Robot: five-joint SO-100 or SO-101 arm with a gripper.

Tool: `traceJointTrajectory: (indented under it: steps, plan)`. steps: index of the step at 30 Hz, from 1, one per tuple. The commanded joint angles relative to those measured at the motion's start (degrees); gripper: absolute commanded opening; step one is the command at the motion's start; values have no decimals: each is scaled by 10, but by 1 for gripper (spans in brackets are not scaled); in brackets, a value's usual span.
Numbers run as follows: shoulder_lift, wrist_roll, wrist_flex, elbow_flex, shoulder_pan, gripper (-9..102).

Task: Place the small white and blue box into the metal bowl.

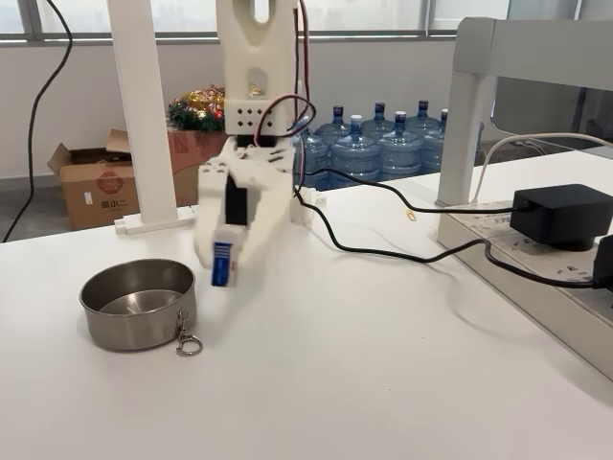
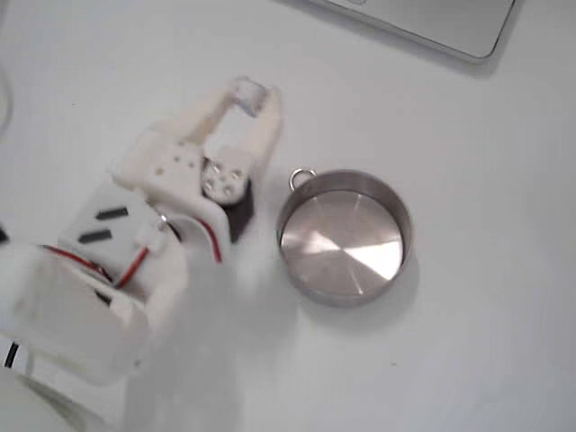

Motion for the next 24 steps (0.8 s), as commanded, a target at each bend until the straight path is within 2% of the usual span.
traceJointTrajectory:
  steps: [1,12,18,24]
  plan:
    - [41,1,-11,26,60,-4]
    - [33,5,-11,68,176,-3]
    - [33,5,-11,74,177,9]
    - [36,5,-11,82,176,10]
